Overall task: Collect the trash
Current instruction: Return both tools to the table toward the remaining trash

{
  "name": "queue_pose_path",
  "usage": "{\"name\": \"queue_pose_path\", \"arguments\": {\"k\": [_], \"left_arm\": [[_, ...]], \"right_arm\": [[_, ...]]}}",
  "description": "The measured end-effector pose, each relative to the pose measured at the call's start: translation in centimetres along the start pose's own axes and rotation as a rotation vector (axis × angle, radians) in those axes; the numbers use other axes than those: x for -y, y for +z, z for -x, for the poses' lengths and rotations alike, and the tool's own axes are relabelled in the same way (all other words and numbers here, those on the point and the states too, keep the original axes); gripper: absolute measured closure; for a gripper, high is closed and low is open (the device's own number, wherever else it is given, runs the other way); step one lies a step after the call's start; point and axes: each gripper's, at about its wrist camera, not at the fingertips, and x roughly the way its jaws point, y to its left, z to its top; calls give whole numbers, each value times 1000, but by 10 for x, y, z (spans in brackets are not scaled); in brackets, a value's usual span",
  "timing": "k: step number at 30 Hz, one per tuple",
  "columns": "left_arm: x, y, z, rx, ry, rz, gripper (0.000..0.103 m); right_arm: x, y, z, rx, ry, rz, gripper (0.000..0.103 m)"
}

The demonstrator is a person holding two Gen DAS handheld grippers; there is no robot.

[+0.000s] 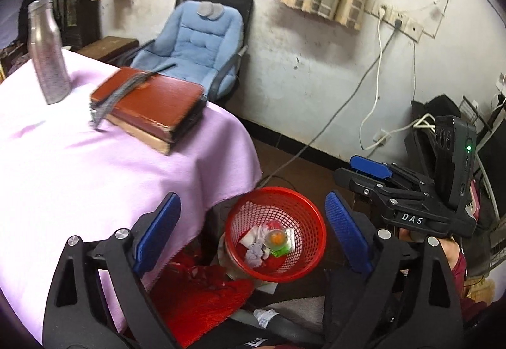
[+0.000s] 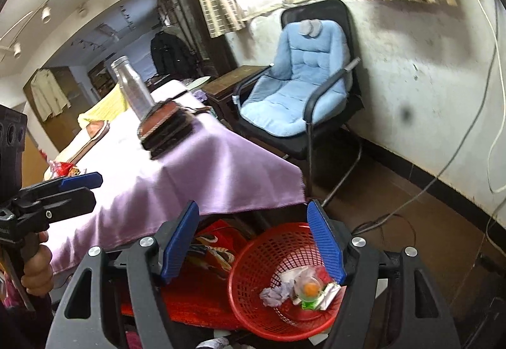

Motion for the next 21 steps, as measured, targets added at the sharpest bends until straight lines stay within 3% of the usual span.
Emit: {"name": "queue_pose_path", "arguments": {"k": [8, 15, 21], "left_arm": [[-26, -9, 48, 111, 54, 58, 7], [-57, -25, 87, 193, 143, 104, 7], [-93, -45, 117, 240, 244, 165, 7]], "right_arm": [[-48, 12, 14, 50, -19, 88, 5], [-93, 20, 15, 64, -37, 182, 5], [-135, 25, 8, 48, 56, 228, 5]]}}
